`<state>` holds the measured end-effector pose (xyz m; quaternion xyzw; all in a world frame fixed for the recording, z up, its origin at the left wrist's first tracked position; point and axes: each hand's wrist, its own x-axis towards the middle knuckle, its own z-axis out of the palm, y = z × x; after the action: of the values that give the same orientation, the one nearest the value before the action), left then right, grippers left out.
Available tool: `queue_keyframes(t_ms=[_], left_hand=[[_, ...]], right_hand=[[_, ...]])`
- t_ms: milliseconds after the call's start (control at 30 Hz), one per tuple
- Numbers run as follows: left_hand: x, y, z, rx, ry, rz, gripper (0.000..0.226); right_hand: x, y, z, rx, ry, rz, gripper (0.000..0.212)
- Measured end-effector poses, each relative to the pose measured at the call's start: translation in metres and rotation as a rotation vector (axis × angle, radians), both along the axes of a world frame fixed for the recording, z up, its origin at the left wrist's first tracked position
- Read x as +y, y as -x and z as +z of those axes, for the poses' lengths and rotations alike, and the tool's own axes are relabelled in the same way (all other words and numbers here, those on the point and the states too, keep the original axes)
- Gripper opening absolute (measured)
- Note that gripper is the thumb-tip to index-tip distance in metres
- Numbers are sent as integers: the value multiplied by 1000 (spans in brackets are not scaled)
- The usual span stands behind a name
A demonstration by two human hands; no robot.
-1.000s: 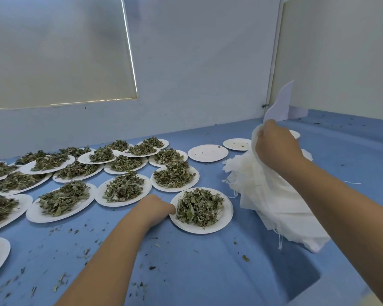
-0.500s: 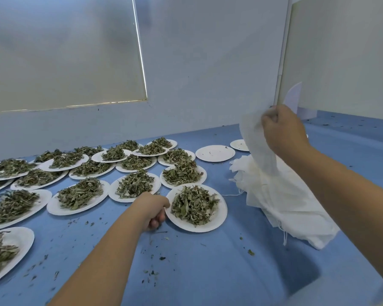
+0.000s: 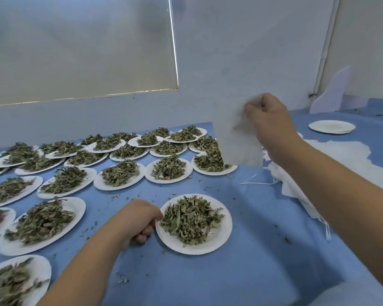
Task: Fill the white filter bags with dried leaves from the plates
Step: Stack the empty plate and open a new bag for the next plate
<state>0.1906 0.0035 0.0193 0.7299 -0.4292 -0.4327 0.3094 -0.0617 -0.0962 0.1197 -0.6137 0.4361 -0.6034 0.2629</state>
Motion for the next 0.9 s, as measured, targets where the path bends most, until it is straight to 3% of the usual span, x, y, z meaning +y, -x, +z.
queue_keyframes(t_ms=[233, 400, 500, 667, 800, 900], left_hand=[[25, -14, 3, -160, 25, -122, 14], [29, -25, 5, -376, 58, -119, 15], [24, -27, 7, -556, 179, -65, 24], [4, -21, 16, -281, 551, 53, 26], [-19, -22, 20, -105, 677, 13, 59], [-25, -26, 20, 92, 768, 13, 54]], right_hand=[[1, -44, -28, 22, -88, 126, 24], [2, -57, -24, 9, -70, 162, 13], [5, -67, -17, -2, -47, 212, 15], [13, -94, -3, -4, -20, 271, 18], [23, -120, 9, -34, 22, 377, 17], [29, -136, 14, -101, 65, 480, 15]])
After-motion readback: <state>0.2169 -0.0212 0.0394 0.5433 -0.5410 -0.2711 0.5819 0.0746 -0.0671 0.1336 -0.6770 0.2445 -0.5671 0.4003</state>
